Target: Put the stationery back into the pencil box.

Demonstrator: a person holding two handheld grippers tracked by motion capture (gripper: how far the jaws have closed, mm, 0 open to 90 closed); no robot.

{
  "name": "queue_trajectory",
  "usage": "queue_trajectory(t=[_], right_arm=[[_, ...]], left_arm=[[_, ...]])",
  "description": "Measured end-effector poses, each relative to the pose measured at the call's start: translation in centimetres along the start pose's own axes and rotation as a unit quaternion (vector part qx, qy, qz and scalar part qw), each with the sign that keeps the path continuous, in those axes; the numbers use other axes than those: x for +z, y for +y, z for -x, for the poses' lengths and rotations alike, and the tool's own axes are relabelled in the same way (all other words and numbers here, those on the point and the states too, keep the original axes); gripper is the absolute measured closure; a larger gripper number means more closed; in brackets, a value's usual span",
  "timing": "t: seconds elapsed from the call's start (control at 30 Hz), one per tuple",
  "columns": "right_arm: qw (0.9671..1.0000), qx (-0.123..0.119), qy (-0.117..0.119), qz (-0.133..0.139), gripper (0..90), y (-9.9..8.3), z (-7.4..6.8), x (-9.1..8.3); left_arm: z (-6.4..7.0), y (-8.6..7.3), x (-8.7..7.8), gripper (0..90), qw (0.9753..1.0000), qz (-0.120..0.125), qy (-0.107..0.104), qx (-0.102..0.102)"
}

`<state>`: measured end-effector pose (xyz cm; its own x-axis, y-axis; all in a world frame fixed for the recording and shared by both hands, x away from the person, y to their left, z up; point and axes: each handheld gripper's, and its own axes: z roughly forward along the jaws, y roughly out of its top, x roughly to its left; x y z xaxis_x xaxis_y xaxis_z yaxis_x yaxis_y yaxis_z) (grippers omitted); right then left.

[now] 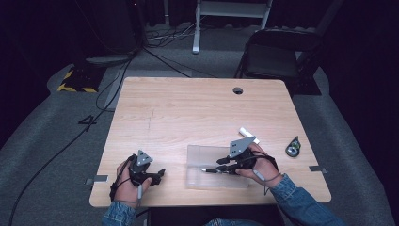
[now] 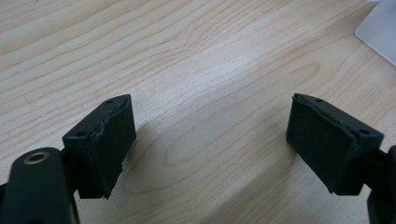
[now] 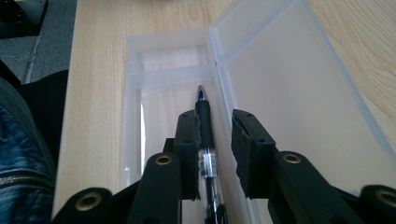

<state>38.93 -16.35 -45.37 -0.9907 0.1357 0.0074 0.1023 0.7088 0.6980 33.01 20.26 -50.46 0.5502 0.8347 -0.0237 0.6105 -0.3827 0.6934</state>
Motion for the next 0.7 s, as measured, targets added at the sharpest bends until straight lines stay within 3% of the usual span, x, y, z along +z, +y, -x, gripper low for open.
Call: queue_trajectory(t=[0.17, 0.2, 0.47, 0.7], right_arm=[[0.9994, 0.023, 0.01, -0.023, 72.0, 0.0, -0.3, -1.0], [0.9987, 0.028, 0.012, -0.041, 73.3, -0.1, -0.7, -1.0], [0.9941, 0.017, 0.026, -0.104, 75.2, -0.5, -1.7, 0.2], [0.9904, 0.029, 0.023, -0.133, 72.1, -1.0, -1.4, 0.8]], left_arm=[[0.0, 0.1, 0.0, 16.0, 1.0, -0.001, 0.001, 0.001], [0.0, 0.1, 0.1, 16.0, 1.0, 0.0, 0.0, -0.001], [0.0, 0.1, 0.1, 16.0, 1.0, 0.0, 0.001, 0.002], [0.0, 0.1, 0.1, 16.0, 1.0, 0.0, 0.001, 0.002]])
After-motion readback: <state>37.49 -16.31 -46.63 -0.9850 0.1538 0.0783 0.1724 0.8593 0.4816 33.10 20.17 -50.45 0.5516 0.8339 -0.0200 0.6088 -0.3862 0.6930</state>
